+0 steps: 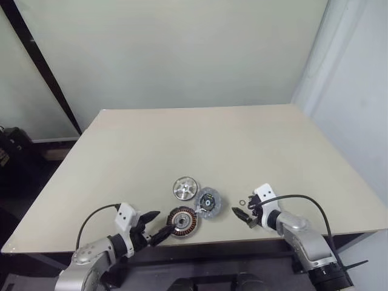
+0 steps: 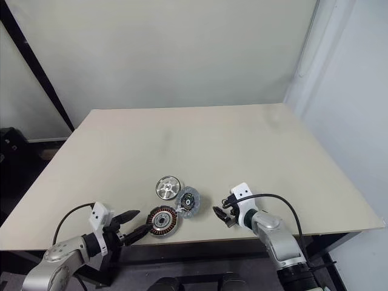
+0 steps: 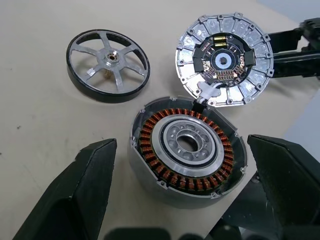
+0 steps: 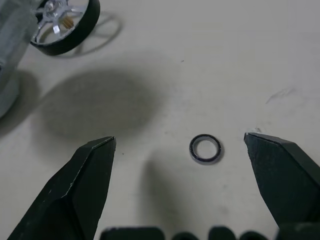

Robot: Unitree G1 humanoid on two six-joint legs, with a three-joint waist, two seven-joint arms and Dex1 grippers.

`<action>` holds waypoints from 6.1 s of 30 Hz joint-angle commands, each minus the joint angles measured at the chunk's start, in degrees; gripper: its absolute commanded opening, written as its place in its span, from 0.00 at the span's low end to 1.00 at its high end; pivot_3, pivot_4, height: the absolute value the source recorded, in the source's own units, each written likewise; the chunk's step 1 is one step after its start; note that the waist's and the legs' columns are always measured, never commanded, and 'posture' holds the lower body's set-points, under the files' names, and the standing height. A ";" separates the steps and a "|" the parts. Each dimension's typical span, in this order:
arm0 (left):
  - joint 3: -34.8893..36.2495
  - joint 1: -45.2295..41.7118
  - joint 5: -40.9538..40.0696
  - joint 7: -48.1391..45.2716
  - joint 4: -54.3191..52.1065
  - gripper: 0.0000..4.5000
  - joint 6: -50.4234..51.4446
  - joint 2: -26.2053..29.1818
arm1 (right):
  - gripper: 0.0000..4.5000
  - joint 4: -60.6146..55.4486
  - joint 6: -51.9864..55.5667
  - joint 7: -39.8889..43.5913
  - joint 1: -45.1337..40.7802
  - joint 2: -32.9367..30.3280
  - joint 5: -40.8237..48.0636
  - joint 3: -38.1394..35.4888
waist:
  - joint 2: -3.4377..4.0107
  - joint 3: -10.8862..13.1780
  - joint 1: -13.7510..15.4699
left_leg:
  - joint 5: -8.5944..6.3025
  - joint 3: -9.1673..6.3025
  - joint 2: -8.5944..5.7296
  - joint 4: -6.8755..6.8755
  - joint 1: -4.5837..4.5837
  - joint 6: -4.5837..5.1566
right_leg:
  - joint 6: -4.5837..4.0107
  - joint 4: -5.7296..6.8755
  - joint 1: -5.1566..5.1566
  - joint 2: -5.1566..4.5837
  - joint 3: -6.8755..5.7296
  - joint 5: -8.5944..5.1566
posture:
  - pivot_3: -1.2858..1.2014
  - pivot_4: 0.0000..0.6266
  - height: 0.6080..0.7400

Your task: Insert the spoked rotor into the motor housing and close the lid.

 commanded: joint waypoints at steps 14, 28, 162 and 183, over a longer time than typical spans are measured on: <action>-0.58 -1.27 1.18 -2.75 -0.32 1.00 -1.94 1.96 | 1.00 6.30 -2.52 -1.18 -4.32 1.75 -1.39 -0.10 | -0.01 -0.01 -0.02 | 0.00 0.03 0.03 -0.03 0.05 0.04 | 0.00 0.03 0.02 0.05 0.02 0.00 | 0.52 0.00 1.00; -1.18 -1.18 2.71 -3.50 -0.40 1.00 -2.69 2.03 | 0.31 7.37 -2.02 -1.41 -4.50 1.67 -1.81 -0.17 | -0.01 -0.01 -0.02 | 0.00 0.02 0.03 -0.08 0.07 0.05 | 0.00 0.03 0.02 0.06 0.02 0.00 | 0.52 0.00 1.00; 2.01 -3.48 1.33 -4.37 7.29 1.00 -10.52 1.74 | 0.42 -18.41 10.57 -2.84 -12.12 10.86 -1.21 4.11 | -0.11 -0.13 -0.02 | 0.10 0.04 0.11 0.50 -0.43 0.25 | -0.08 0.43 -0.51 0.21 0.01 0.10 | 0.52 0.00 1.00; 3.11 -9.18 3.06 3.37 9.23 1.00 -9.33 -1.05 | 0.01 -16.38 9.11 -5.27 -7.16 3.93 -0.99 -0.68 | -0.10 -0.13 -0.01 | 0.13 0.04 0.11 0.56 -0.40 0.30 | -0.09 0.41 -0.35 0.22 0.01 0.10 | 0.52 0.00 1.00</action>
